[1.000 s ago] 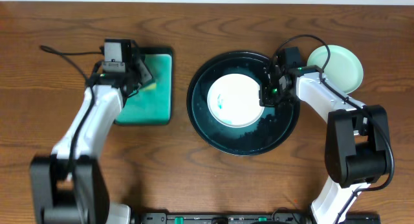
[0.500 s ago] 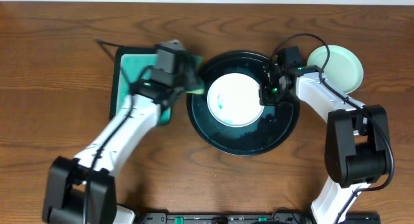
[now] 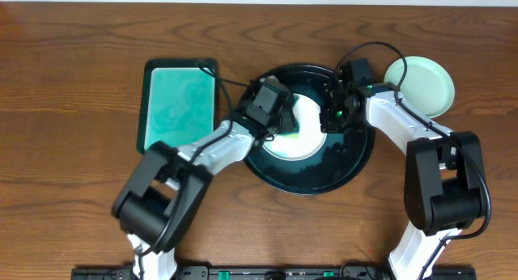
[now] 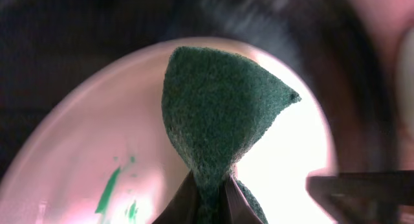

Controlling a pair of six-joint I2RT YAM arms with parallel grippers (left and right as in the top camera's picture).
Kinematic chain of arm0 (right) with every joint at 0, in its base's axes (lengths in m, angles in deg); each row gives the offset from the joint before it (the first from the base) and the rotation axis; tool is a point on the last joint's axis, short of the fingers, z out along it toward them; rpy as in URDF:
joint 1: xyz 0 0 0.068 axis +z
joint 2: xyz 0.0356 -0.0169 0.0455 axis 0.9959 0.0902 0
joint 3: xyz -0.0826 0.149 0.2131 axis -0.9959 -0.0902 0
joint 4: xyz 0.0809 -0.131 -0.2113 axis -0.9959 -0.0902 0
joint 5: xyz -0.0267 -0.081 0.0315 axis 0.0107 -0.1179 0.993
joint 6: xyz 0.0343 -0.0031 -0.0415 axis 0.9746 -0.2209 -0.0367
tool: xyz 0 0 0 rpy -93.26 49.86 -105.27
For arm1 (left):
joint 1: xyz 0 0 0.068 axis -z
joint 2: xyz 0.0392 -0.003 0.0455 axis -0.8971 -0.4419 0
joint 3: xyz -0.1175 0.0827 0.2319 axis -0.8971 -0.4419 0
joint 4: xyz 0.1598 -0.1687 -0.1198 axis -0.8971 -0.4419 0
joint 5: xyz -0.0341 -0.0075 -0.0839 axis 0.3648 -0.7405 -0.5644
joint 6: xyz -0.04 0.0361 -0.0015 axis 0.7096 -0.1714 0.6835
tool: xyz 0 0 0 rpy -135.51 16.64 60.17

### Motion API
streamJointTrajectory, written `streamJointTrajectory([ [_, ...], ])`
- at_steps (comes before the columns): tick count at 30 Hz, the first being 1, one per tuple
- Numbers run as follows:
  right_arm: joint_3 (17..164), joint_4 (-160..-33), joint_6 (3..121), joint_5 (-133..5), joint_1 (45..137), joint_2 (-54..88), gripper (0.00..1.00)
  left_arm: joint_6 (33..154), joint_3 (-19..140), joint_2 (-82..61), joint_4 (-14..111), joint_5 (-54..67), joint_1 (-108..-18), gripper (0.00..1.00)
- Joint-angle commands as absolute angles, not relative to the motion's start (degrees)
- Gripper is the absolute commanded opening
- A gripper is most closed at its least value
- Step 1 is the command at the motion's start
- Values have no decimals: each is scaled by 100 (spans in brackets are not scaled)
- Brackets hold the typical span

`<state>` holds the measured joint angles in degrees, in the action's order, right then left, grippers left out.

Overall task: Clean dirty plates on tray and stack at the side
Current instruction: 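Scrub the white plate surface with the sponge in left gripper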

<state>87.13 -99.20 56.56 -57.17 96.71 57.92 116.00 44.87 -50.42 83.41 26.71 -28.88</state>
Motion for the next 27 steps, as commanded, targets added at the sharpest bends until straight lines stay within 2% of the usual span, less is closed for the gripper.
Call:
streamJointTrajectory([
  [1,8717,-9940,5592,-5709,9721,5786,1,11586,4502,-5262,8313,2868,-2905,7],
  [11,8717,-9940,5592,-5711,9725,5786,1,10470,4502,-5120,7336,5041,-3177,7],
  [14,8717,-9938,5592,-5711,9725,5786,1,10411,4502,-4904,7161,5322,-3273,7],
  [18,8717,-9936,5590,-5711,9725,5786,1,10424,4502,-4519,7176,4890,-3279,7],
  [22,8717,-9936,5592,-5711,9725,5786,1,10695,4504,-4187,7362,3266,-3279,7],
  [24,8717,-9923,5592,-5709,9725,5786,1,11248,4502,-4187,7430,2391,-3277,7],
  [27,8717,-9925,5592,-5709,9725,5786,1,11523,4502,-4285,7419,2103,-3205,7],
])
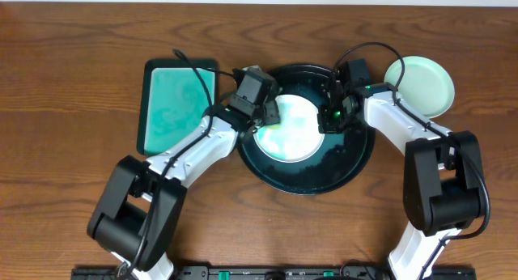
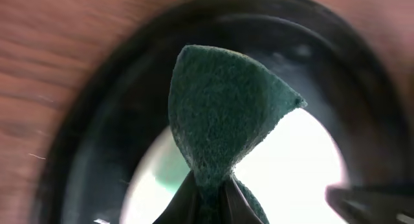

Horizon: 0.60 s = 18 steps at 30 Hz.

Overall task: Clean dirty plates on tray and stack at the side
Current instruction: 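Scrub the white plate surface with the sponge in left gripper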

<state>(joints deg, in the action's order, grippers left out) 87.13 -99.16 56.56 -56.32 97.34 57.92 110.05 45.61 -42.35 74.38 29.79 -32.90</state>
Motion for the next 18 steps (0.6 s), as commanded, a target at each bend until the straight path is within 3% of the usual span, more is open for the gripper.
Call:
streamJointTrajectory([
  [1,8717,-9925,5592,-5709,9725,5786,1,11521,4502,-4322,7419,2107,-3166,7],
  [11,8717,-9923,5592,-5709,9725,5786,1,11431,4500,-5144,7388,2238,-2873,7],
  [18,8717,-9940,5590,-5709,9725,5786,1,11243,4502,-5216,6800,3980,-3004,7],
])
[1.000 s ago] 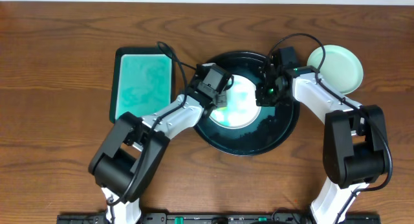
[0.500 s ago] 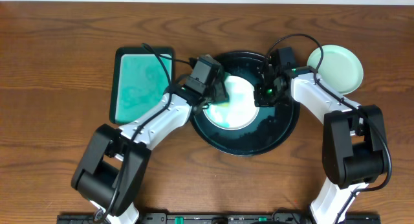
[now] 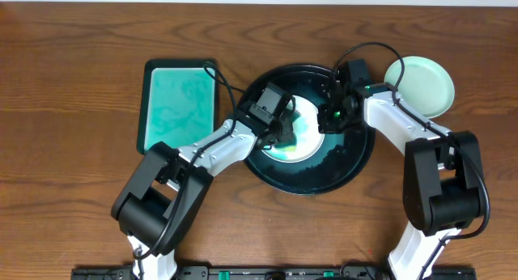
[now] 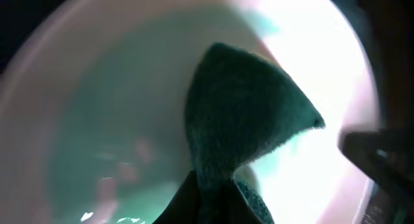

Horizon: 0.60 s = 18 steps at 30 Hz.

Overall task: Clean dirty plates on tray and stack at the side
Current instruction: 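Scrub the white plate surface with the sponge in left gripper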

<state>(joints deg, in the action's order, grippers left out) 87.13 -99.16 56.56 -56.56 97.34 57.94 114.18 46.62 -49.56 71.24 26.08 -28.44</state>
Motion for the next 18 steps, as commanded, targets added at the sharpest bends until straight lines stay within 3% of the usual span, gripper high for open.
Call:
streamJointTrajectory([
  [1,8717,-9942,5590,-5709,9725,5786,1,11088,4502,-5210,6754,4230,-3030,7],
  [6,8717,-9940,5590,-5709,9725,5786,1,10627,4504,-4989,6660,5141,-3170,7],
  [18,8752,-9920,5586,-5711,9725,5672,1,10634,4506,-3470,6623,5132,-3349,7],
])
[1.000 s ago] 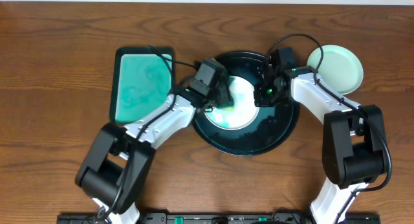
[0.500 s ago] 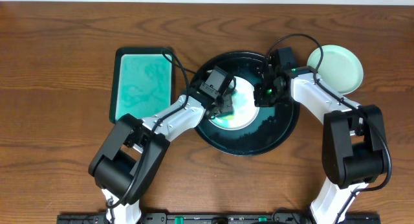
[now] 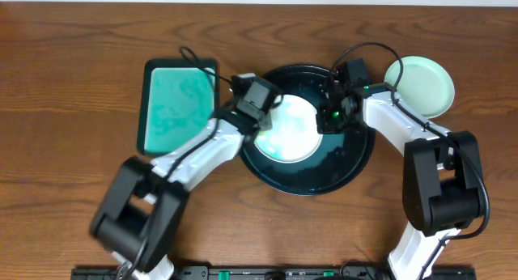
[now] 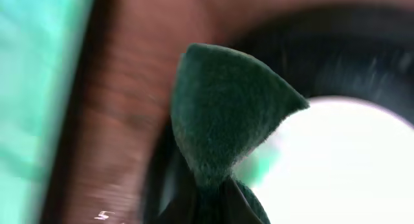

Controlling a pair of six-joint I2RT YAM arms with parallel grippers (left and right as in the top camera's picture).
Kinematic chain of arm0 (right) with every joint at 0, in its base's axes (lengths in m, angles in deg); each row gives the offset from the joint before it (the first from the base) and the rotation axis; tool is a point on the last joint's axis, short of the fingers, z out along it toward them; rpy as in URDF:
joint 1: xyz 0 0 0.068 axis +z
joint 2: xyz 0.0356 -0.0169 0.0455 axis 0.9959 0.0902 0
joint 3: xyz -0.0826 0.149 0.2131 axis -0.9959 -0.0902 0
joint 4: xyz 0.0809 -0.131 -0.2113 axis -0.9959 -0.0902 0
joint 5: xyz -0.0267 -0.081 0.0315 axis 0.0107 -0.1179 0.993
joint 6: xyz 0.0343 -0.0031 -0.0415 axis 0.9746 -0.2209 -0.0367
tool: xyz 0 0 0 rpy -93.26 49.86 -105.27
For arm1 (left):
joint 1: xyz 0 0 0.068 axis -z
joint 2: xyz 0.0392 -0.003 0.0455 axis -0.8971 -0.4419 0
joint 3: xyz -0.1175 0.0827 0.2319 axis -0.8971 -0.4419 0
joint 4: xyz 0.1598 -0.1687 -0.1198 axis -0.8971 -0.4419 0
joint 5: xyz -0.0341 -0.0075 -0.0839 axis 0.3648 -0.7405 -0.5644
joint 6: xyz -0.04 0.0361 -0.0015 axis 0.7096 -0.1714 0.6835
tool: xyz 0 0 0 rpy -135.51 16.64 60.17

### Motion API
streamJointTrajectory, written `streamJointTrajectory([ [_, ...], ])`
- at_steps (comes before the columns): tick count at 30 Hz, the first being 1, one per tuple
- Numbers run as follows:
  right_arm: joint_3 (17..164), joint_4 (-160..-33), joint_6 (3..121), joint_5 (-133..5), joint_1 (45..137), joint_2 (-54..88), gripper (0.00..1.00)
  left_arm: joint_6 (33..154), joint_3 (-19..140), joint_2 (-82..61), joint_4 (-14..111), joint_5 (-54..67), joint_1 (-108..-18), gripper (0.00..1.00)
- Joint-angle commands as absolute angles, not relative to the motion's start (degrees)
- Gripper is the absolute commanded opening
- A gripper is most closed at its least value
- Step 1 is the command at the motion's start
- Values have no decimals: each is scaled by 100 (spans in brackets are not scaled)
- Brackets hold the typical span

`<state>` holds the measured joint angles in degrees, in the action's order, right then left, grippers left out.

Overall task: Clean dirty plates on tray and stack at the side
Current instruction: 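Scrub the white plate surface with the sponge in left gripper, then return the sponge with left gripper over the teal tray, then lift the white plate with right gripper and carry it right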

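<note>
A white plate [image 3: 293, 128] lies in the round dark tray [image 3: 312, 185], a faint green smear at its lower left. My left gripper [image 3: 257, 118] is shut on a dark green sponge [image 4: 226, 114]. The sponge hangs over the tray's left rim, just off the plate's [image 4: 349, 166] edge. In the left wrist view the jaws [image 4: 210, 201] pinch the sponge's lower end. My right gripper [image 3: 330, 116] sits at the plate's right rim and appears clamped on it.
A pale green plate [image 3: 421, 84] lies on the table right of the tray. A rectangular teal tray [image 3: 178, 106] with a dark border sits to the left, its edge [image 4: 32, 88] visible from the left wrist. Cables loop over the tray's far side.
My left gripper has moved with the sponge from the plate's left half up and left to the tray's rim. The right arm has not moved.
The sponge was first on the plate beside green streaks. Then it was over the tray's upper-left rim, then back on the plate amid a smeared green film. Now it is off the plate again. The right gripper stayed at the plate's right rim throughout.
</note>
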<state>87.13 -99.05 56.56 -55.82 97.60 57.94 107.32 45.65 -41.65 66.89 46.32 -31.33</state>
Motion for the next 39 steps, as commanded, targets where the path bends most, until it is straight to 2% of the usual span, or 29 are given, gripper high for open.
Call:
streamJointTrajectory([
  [1,8770,-9923,5577,-5726,9725,5633,1,10634,4506,-3326,6590,5132,-3404,7],
  [8,8960,-9942,5402,-6766,9815,5066,1,10634,4506,-2768,6332,5132,-4169,7],
  [17,8999,-9813,4696,-8900,10475,4177,1,10684,4463,-3490,6234,4719,-5225,7],
  [24,8999,-9394,3437,-10602,11209,3943,1,10988,4463,-4469,6617,4719,-5714,7],
  [31,8999,-8421,1522,-12681,12114,3945,1,10935,4463,-4670,6713,4719,-5955,8],
  [32,8999,-8237,1241,-12851,12219,3945,1,10937,4463,-4670,6715,4719,-5955,12],
  [34,8999,-7870,585,-13131,12429,3945,1,10937,4465,-4666,6715,4719,-5952,30],
  [35,8999,-7726,309,-13223,12508,3945,1,10937,4465,-4659,6711,4719,-5955,35],
  [39,8999,-7188,-689,-13323,12757,3945,1,10937,4465,-4465,6691,4719,-5955,39],
])
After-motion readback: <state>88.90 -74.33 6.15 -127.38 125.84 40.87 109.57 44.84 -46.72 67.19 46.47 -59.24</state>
